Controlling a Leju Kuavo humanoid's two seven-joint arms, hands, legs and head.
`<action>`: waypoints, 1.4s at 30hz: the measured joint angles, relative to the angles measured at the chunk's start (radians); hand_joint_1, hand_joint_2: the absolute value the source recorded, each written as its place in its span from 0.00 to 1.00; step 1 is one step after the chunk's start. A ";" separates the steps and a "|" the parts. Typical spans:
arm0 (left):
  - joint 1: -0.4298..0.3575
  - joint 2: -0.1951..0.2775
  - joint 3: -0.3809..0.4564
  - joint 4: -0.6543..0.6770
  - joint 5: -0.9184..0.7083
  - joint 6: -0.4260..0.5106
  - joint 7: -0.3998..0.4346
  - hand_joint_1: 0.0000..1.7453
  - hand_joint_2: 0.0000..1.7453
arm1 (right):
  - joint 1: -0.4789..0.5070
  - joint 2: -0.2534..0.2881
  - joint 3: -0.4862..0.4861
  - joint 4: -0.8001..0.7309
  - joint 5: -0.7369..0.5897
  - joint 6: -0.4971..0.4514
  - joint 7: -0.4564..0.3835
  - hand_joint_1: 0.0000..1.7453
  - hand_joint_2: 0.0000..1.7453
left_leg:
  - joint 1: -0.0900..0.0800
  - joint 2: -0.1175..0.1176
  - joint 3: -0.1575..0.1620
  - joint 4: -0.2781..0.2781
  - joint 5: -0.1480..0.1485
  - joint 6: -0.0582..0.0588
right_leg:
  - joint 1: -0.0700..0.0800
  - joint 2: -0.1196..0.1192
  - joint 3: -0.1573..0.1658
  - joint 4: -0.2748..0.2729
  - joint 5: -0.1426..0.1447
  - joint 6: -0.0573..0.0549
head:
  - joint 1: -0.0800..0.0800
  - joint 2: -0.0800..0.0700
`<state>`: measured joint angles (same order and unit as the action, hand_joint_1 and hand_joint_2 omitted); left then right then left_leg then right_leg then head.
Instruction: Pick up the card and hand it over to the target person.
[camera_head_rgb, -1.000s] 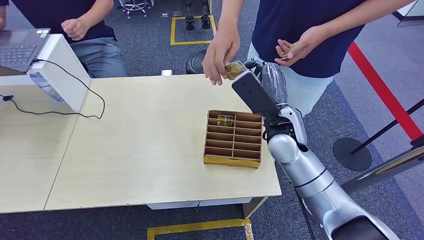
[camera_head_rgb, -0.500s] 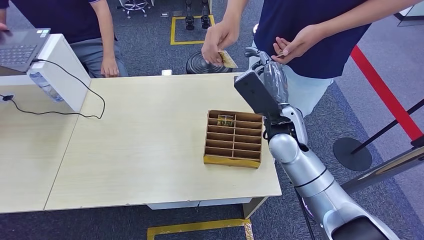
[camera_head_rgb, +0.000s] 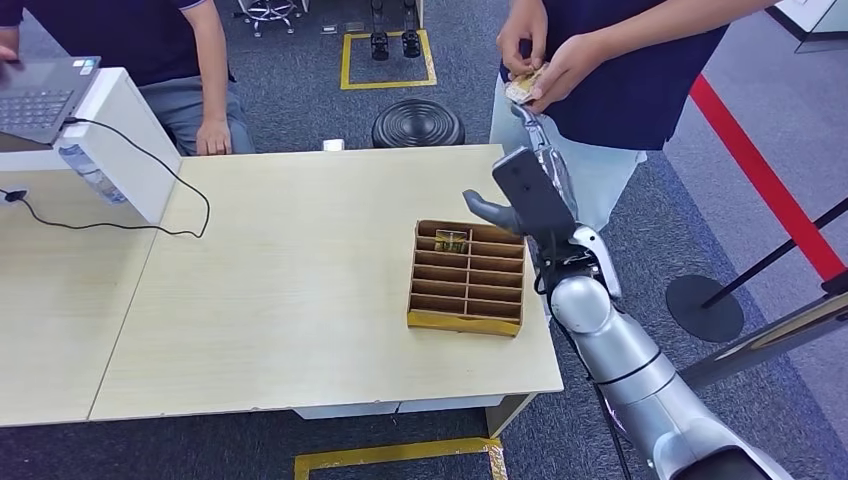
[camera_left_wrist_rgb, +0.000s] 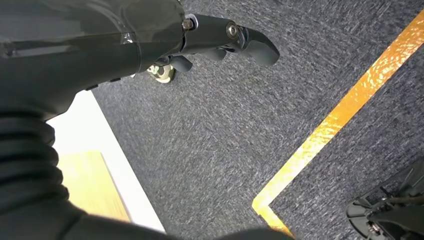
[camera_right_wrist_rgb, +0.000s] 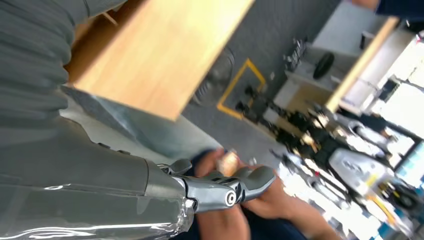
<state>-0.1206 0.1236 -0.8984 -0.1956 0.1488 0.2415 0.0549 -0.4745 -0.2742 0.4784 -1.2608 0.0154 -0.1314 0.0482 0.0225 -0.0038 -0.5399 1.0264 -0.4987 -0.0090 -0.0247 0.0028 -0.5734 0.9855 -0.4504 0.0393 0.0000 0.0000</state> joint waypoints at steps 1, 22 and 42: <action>0.000 0.000 0.000 0.001 0.001 -0.002 0.000 0.00 0.00 | 0.025 -0.014 -0.002 -0.007 -0.038 0.035 -0.006 0.00 1.00 | 0.000 0.000 0.000 0.000 0.000 0.000 | 0.000 0.000 0.000 0.000 0.000 0.000 | 0.000 0.000; 0.002 0.000 0.004 -0.002 0.005 -0.002 -0.012 0.00 0.00 | 0.229 -0.175 -0.029 -0.191 -0.333 0.237 -0.010 0.17 1.00 | 0.000 0.000 0.000 0.000 0.000 0.000 | 0.000 0.000 0.000 0.000 0.000 0.000 | 0.000 0.000; 0.000 0.004 -0.001 0.001 0.002 -0.014 -0.001 0.00 0.00 | 0.226 -0.182 0.008 -0.200 -0.281 0.188 0.016 0.00 1.00 | 0.000 -0.001 -0.001 0.001 0.000 0.000 | 0.000 0.000 -0.001 0.001 -0.001 0.001 | 0.000 0.000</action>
<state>-0.1209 0.1273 -0.8990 -0.1946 0.1512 0.2274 0.0540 -0.2488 -0.4564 0.4862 -1.4604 -0.2655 0.0567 0.0645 0.0226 -0.0044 -0.5409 1.0273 -0.4990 -0.0095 -0.0249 0.0024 -0.5742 0.9865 -0.4509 0.0402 0.0000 0.0000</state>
